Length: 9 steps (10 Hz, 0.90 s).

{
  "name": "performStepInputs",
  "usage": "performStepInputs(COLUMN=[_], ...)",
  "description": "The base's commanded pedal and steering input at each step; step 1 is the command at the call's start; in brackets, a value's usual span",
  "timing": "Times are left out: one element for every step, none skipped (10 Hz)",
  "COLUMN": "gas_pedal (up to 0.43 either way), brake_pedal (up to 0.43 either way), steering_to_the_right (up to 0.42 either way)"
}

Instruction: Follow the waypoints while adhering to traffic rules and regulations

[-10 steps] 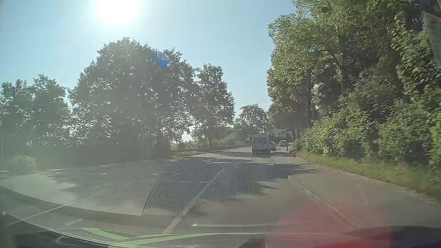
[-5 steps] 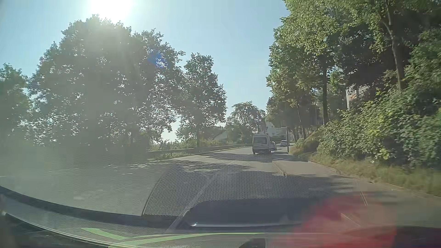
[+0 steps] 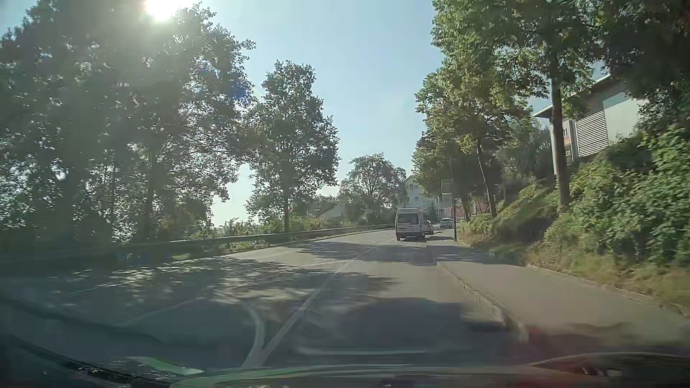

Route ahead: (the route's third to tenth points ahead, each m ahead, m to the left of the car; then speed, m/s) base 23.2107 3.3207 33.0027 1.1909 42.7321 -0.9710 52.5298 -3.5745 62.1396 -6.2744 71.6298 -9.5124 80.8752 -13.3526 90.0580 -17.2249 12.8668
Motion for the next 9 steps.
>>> performStepInputs(gas_pedal=[0.13, 0.13, 0.13, 0.13, 0.13, 0.13, 0.13, 0.13, 0.13], brake_pedal=[0.0, 0.0, 0.0, 0.0, 0.0, 0.0, 0.0, 0.0, 0.0], steering_to_the_right=[0.022, 0.022, 0.022, 0.022, 0.023, 0.024, 0.024, 0.024, 0.024])
